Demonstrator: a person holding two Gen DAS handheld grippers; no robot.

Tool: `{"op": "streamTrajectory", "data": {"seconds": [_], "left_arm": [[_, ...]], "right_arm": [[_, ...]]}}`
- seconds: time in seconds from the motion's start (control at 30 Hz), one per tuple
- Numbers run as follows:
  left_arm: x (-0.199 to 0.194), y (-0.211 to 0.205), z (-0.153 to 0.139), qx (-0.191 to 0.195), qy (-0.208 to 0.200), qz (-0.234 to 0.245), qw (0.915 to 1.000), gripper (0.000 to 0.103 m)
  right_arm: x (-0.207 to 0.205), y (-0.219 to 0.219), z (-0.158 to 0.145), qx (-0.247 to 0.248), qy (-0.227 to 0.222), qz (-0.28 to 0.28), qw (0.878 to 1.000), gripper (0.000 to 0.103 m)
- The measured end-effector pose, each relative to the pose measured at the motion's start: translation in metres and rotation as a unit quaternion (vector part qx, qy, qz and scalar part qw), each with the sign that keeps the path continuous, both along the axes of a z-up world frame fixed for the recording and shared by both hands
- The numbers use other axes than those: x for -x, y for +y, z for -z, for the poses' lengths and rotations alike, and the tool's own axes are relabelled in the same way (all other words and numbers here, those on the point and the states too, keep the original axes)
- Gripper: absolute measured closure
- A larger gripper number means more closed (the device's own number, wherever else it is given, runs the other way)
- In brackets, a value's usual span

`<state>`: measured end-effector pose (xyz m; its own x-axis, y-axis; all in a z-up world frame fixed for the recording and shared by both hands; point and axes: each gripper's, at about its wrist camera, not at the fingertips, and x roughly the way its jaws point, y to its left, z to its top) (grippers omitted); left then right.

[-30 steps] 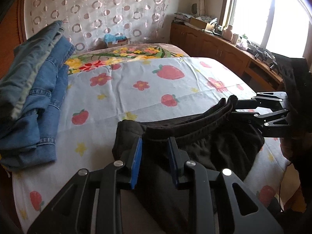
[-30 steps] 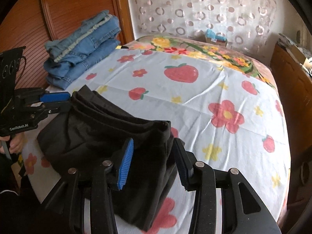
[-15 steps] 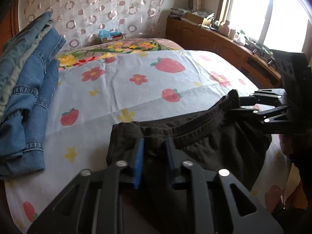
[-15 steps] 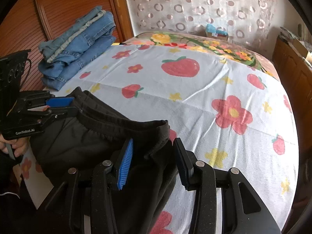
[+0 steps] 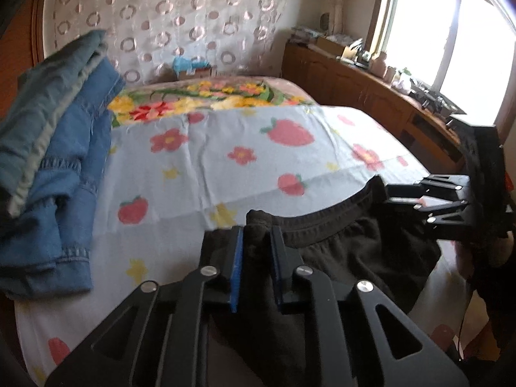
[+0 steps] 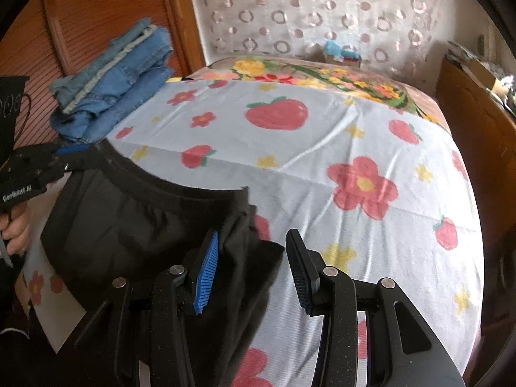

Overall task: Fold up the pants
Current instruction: 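Grasp the folded pants edge again with the right tool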

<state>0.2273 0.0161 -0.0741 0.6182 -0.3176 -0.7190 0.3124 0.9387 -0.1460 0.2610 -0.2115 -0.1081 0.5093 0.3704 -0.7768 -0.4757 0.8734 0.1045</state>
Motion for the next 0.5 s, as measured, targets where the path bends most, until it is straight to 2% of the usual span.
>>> {"op": "streamTrajectory", "data": {"seconds": [0.2, 0.37, 0.5], "left_arm": [[0.009, 0.003, -0.001, -0.006, 0.000, -0.006, 1.0000, 0.076], [0.022, 0.004, -0.002, -0.006, 0.001, -0.009, 0.9999, 0.074], [0.024, 0.000, 0.008, -0.015, 0.012, -0.009, 0.9998, 0.074]], "right_arm": [[0.004, -0.003, -0.004, -0.001, -0.006, 0.005, 1.000, 0.061], [0.019, -0.005, -0.017, -0.018, -0.016, -0.004, 1.000, 0.061], [0.034, -0.004, -0.018, -0.019, -0.011, -0.012, 1.000, 0.061]]}}
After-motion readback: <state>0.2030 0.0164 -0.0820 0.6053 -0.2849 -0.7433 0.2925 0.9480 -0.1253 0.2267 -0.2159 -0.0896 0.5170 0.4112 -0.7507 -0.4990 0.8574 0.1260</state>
